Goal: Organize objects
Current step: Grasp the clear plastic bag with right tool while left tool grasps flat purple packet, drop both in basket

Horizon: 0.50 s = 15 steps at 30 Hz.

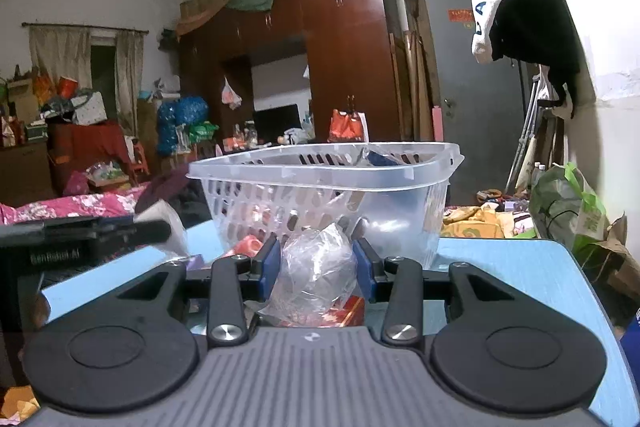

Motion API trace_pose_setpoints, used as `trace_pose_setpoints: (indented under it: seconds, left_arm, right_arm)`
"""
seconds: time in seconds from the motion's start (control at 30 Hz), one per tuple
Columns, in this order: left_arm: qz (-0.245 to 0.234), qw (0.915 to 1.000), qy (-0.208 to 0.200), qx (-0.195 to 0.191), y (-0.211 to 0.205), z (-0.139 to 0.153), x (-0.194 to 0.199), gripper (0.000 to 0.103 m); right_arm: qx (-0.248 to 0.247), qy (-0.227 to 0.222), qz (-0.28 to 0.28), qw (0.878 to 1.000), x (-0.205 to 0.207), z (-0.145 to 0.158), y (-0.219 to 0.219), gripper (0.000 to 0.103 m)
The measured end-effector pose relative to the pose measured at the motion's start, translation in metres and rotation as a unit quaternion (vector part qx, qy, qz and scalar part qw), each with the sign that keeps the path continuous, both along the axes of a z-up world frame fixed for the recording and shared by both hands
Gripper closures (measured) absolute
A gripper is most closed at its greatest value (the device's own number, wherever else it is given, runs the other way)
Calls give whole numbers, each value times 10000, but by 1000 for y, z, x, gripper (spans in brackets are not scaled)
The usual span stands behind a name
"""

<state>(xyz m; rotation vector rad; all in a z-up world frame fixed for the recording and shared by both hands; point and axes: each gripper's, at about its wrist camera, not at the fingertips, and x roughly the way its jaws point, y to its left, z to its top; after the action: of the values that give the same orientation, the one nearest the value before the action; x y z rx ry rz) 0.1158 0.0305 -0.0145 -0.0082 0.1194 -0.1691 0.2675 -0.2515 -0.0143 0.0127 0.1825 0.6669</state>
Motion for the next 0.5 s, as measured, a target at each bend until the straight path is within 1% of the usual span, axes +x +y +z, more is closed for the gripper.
trace_pose_setpoints:
  seconds: [0.1,0.33,0.4,0.47,0.5]
  left_arm:
    - [-29,9999,-80,144,-7,2,-3,61]
    - [-75,9996,-238,122,-7,12,-8,61]
    - [-77,9991,-387,174,-9,24,-8,61]
    - [-156,9984,-517,146,-9,42,-2,61]
    - [-192,9979,-603,148,-10,53,3,61]
  right_arm:
    - [13,-27,10,10000,-3,0,-1,59]
    - [96,-86,1,9999,-3,6,-3,59]
    - [141,-167,62,9997,-4,14,-4,59]
    - [147,-353,56,9993,-4,28,-1,59]
    - [118,-467,65,9988,-2,41,2,59]
